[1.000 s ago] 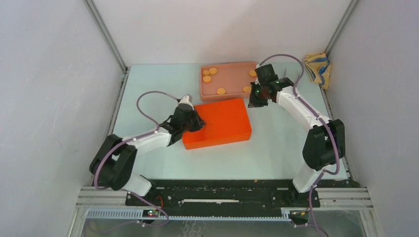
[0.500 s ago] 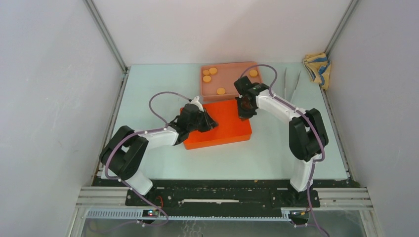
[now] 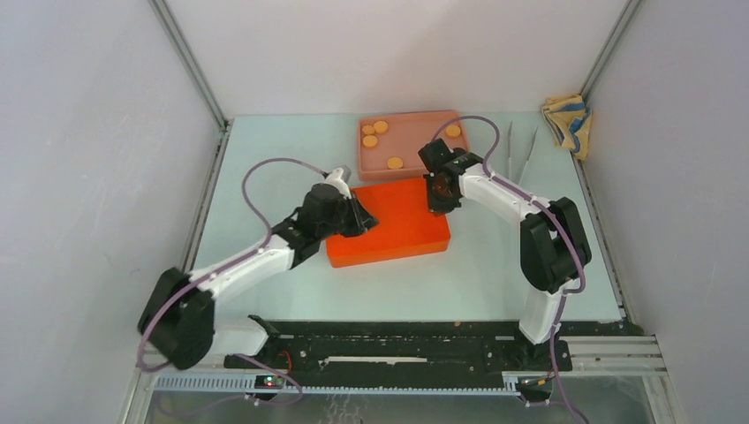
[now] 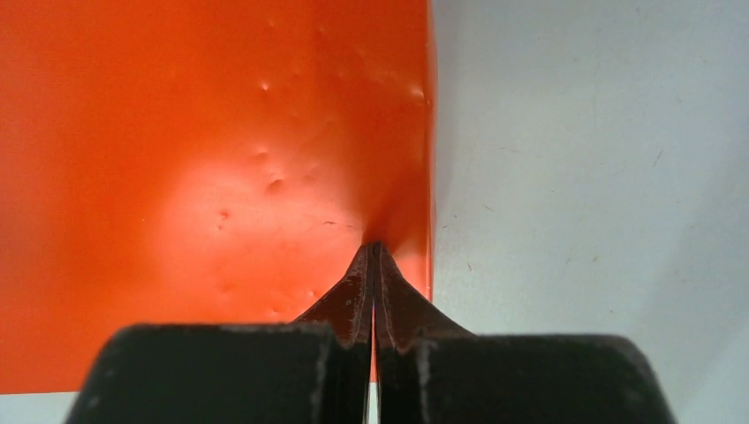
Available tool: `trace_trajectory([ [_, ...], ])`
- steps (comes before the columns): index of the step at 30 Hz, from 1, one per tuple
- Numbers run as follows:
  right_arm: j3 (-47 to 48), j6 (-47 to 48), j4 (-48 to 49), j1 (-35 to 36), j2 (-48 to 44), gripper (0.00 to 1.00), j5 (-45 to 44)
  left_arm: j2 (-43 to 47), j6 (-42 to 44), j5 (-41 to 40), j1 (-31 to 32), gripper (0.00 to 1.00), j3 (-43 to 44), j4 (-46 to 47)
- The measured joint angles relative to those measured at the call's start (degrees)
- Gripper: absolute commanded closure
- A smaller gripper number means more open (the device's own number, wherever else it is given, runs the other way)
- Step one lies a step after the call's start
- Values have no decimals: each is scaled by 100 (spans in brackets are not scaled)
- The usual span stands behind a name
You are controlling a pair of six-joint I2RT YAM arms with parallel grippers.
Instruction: Pack the cookies
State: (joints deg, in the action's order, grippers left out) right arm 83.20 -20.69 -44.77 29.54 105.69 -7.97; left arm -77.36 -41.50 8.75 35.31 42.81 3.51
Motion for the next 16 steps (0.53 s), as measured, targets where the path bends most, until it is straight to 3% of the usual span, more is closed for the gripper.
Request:
trace_trajectory([
  [9,0,85,-66,426,-494,100,-461,2024,560,-1412,9,100,59,-1110],
  [16,-7,105,-63,546,-809,97,-761,2402,723,-1993,9,100,59,-1569],
])
